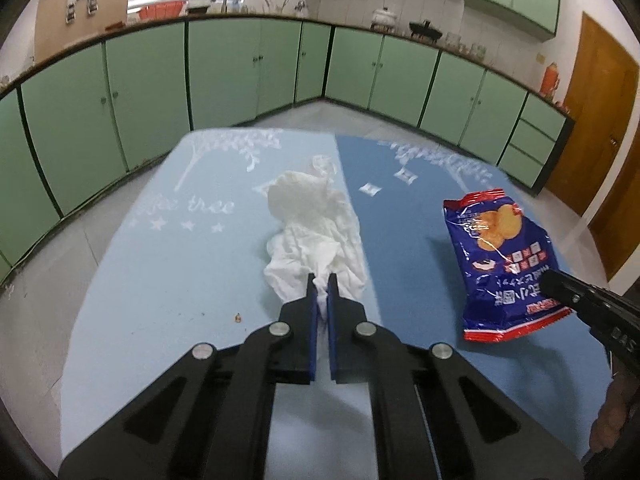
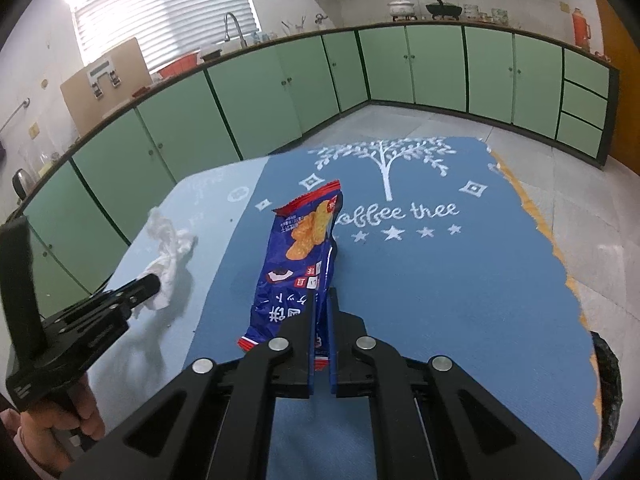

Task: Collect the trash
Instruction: 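Grasp the crumpled white tissue with the left tool while the right tool holds the chip bag, then carry both items over the black bin and open both tools to drop them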

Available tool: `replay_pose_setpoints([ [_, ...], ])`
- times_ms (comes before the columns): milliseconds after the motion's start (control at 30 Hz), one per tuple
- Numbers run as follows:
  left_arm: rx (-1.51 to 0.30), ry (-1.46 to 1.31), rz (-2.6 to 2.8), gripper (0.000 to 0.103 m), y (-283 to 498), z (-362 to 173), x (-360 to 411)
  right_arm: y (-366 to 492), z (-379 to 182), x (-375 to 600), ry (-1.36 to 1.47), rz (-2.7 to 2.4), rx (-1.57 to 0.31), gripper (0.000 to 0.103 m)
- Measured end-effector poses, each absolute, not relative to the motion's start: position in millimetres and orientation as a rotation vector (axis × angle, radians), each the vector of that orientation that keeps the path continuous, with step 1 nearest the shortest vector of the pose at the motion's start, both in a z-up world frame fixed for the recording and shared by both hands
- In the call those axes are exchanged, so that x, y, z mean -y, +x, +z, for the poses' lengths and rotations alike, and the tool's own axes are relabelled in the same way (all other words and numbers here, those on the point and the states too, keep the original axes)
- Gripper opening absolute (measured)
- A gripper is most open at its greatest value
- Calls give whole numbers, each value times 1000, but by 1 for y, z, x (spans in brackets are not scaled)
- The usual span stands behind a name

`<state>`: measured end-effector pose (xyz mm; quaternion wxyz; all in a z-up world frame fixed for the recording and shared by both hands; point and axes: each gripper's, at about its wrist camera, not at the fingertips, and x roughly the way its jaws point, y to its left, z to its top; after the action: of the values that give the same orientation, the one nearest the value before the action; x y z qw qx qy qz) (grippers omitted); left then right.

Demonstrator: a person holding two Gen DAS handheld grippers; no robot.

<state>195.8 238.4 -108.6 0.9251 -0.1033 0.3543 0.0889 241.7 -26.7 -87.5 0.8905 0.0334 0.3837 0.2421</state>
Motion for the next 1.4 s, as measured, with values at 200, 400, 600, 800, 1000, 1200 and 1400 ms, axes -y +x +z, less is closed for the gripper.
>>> replay_pose_setpoints([
  [200, -674, -185, 149, 3, 178, -81, -220, 230, -67, 44, 61, 488, -742, 5],
  [400, -642, -168, 85, 3, 169, -61, -185, 216, -55, 70, 57, 463, -720, 5],
  [600, -629, -147, -3, 3, 170, -54, -139, 203, -47, 108, 69, 400, -708, 5],
  [800, -623, -121, -95, 3, 175, -51, -87, 195, -43, 154, 96, 319, -700, 5],
  [1000, -616, -85, -214, 3, 184, -49, -25, 183, -41, 214, 126, 213, -690, 5],
  [1200, -628, -51, -339, 3, 192, -54, 39, 169, -46, 277, 158, 93, -692, 5],
  [1400, -647, -18, -462, 3, 198, -66, 106, 155, -57, 335, 185, -19, -706, 5],
])
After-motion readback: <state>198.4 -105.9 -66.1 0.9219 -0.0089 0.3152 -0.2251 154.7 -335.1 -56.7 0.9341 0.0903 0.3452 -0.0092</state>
